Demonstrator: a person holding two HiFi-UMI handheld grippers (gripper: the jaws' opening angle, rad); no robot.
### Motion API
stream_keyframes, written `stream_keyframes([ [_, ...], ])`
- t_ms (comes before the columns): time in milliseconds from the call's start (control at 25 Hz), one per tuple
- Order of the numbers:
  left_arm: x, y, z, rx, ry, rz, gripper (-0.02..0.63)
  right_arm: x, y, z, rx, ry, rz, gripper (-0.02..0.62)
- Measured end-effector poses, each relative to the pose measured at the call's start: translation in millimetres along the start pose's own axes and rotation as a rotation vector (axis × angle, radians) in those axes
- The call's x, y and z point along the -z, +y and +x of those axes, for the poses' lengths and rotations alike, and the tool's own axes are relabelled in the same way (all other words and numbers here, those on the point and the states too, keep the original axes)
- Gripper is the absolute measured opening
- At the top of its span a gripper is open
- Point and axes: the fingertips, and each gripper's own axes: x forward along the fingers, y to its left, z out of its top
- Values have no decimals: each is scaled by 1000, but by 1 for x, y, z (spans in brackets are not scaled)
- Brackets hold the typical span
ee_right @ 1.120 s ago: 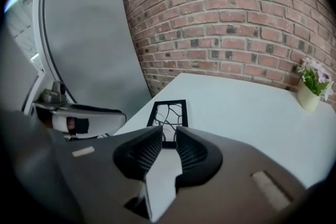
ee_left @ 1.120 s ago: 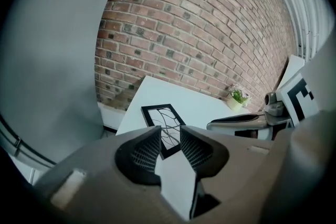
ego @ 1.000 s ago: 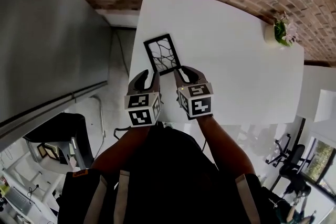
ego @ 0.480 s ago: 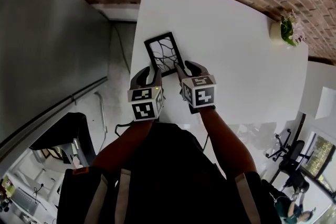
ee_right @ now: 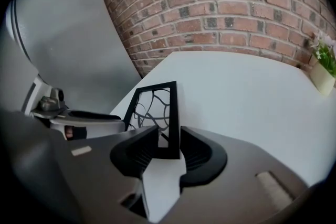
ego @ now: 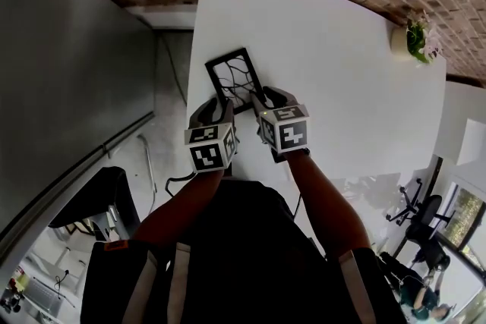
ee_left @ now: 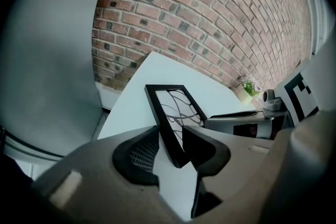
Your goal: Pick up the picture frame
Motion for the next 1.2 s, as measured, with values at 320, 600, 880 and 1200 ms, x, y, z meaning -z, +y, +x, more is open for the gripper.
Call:
stream_keyframes([
  [320,6,-2,8,-4,18,-30,138,7,-2,4,-29,40,28,135],
  [600,5,1,7,-30,-8,-45,97,7,-1,2,-31,25,15,126],
  [880,-4,-8,-15,-29,-71,-19,91,0,11,-20,-40,-51,17,124],
  [1200,-5,-31,-65,-8,-162,26,83,9,33,-72,-27,-148,38,123],
])
